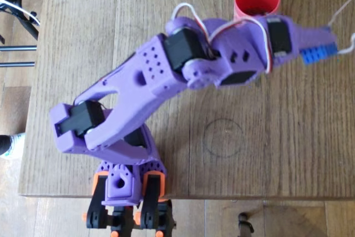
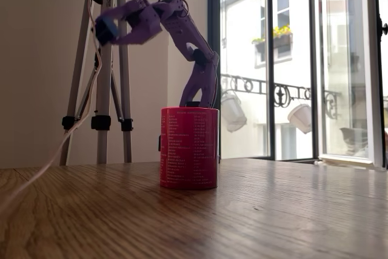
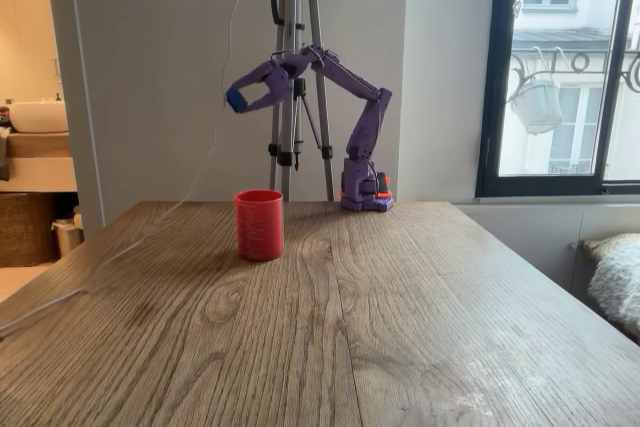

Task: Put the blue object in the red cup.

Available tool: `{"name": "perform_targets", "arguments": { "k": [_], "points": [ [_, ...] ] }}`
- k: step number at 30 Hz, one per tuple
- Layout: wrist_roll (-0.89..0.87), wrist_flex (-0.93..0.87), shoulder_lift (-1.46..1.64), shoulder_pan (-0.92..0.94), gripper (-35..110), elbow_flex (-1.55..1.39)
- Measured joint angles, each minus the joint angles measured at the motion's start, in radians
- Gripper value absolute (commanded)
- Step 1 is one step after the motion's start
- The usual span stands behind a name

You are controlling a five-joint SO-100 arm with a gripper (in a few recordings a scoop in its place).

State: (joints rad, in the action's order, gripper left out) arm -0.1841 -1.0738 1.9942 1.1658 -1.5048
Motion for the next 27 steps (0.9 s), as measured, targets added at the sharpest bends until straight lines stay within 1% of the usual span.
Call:
{"name": "perform_targets", "arguments": {
  "k": [4,8,14,20,27],
  "points": [
    [0.115,0.0,0.002,-0.11,0,-0.023],
    [0.146,-0.018,0.0,-0.262,0,-0.107],
    [0.146,0.006,0.0,-0.393,0,-0.192],
    [0.199,0.149,0.011,-0.48,0,-0.316],
    [0.253,0.318,-0.002,-0.518,0,-0.379]
  ]
}}
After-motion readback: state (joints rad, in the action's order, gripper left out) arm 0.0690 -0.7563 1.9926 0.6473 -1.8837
